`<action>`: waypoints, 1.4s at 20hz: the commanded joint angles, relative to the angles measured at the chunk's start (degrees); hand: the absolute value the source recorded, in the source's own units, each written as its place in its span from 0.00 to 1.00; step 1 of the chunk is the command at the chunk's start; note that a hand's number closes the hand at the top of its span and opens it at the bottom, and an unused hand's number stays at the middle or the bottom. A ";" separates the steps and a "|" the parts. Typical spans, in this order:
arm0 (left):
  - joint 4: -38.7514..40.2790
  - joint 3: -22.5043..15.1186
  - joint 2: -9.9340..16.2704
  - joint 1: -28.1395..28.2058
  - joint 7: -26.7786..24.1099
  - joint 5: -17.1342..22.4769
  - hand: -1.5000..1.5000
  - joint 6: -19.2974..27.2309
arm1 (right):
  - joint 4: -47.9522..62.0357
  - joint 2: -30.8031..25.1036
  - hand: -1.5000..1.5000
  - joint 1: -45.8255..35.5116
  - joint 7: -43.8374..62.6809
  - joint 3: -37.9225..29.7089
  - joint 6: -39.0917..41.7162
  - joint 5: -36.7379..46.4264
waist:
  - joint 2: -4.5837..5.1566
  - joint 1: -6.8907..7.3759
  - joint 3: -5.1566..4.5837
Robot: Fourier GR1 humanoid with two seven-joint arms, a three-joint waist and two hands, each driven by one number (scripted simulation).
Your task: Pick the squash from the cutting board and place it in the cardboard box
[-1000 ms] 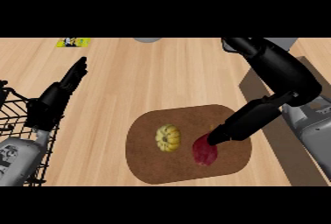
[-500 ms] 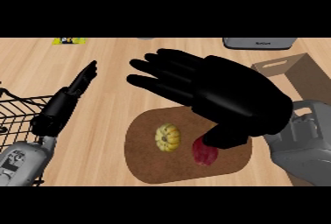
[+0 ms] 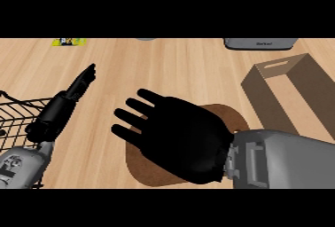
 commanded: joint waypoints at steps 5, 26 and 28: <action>0.34 1.86 0.60 0.28 -0.32 0.28 0.50 -2.26 | -0.27 14.06 0.00 -0.76 19.05 13.22 13.38 5.60 | 0.01 -0.36 0.03; 2.08 7.19 -2.44 2.50 -1.97 -2.32 0.50 -6.08 | 6.79 25.37 0.00 13.15 30.06 18.54 20.71 21.84 | 0.44 -0.42 0.13; -4.87 4.78 -3.78 3.83 2.93 -4.39 0.50 -4.81 | 11.83 28.14 0.00 13.03 28.30 18.55 18.00 24.05 | 0.39 0.13 0.15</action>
